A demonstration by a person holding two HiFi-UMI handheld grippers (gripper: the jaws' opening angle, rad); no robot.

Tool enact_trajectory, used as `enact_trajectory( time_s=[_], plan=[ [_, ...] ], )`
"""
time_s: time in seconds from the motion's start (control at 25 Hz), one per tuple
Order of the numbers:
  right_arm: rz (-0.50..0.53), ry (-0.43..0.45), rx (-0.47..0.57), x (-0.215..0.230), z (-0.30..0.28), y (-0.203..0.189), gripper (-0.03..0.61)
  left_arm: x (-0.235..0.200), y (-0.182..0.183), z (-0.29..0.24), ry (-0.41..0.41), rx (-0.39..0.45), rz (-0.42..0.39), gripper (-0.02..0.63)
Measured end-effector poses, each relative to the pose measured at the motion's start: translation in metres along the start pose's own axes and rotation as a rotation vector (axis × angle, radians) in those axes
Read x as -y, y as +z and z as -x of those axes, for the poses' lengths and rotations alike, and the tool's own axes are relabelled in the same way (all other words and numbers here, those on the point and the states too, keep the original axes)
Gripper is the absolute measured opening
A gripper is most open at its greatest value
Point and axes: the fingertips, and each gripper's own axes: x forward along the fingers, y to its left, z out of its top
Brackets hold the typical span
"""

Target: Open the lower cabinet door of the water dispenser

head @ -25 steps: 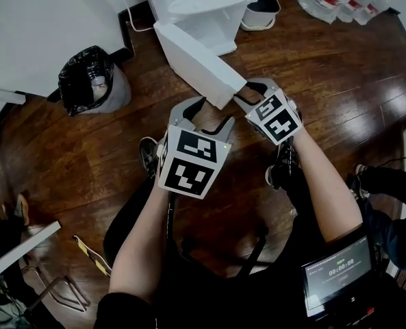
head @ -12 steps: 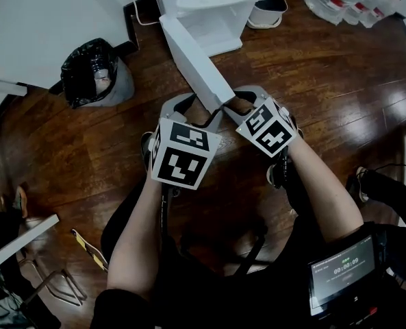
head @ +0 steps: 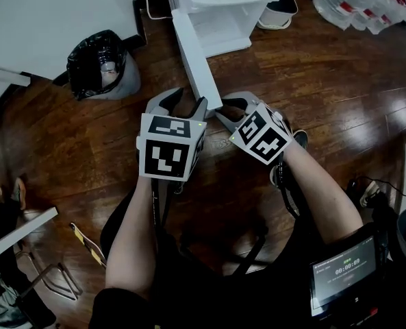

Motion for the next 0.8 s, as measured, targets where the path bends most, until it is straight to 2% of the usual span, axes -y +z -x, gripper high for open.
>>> enact_trajectory(
  time_s=[0.16, 0.32, 0.52, 0.6, 0.68, 0.8],
  plan=[
    [0.019, 0.031, 0.013, -0.014, -0.011, 0.012, 0.097, 0.001, -0.02, -0.007, -0.042, -0.036, 0.102, 0.194],
    [-0.026, 0.053, 0.059, -0.027, -0.024, 0.025, 0.093, -0.003, -0.044, -0.02, -0.053, -0.067, 0.122, 0.195],
    [-0.082, 0.09, 0.102, -0.036, -0.034, 0.04, 0.086, -0.019, -0.04, -0.009, -0.055, -0.019, 0.226, 0.193],
    [-0.076, 0.091, 0.109, -0.04, -0.037, 0.045, 0.086, -0.022, -0.04, -0.009, -0.032, -0.024, 0.208, 0.225],
    [-0.068, 0.091, 0.111, -0.043, -0.04, 0.049, 0.081, -0.028, -0.044, -0.009, 0.008, -0.047, 0.159, 0.209],
    [-0.034, 0.083, 0.083, -0.045, -0.043, 0.047, 0.074, -0.035, -0.046, -0.006, 0.019, -0.068, 0.161, 0.179]
  ],
)
